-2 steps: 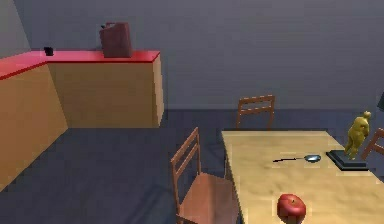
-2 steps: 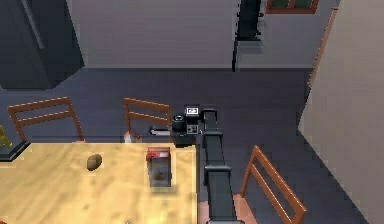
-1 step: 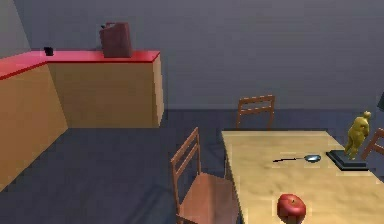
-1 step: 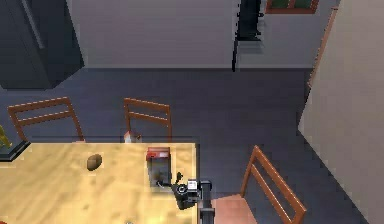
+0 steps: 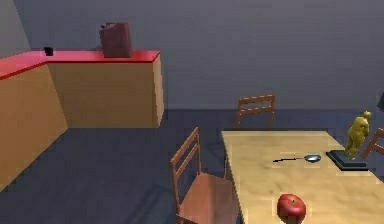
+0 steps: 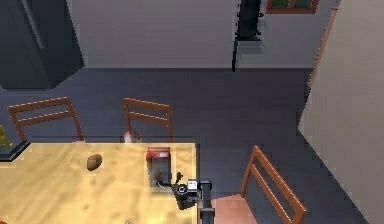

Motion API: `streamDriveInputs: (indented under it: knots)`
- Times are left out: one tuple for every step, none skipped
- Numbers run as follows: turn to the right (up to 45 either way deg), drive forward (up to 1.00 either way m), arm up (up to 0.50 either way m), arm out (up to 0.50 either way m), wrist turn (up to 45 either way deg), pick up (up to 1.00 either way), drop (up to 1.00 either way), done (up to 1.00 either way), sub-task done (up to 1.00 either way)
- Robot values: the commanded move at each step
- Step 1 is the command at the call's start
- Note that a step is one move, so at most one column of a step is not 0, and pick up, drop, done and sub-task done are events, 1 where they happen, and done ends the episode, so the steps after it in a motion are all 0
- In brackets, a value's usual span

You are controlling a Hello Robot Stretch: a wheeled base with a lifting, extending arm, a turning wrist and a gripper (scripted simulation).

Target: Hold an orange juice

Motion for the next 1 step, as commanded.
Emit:
streamDriveInputs:
  knots:
    - [0.0, 0.00, 0.10, 0.00, 0.0, 0.00, 0.00, 0.00, 0.00]
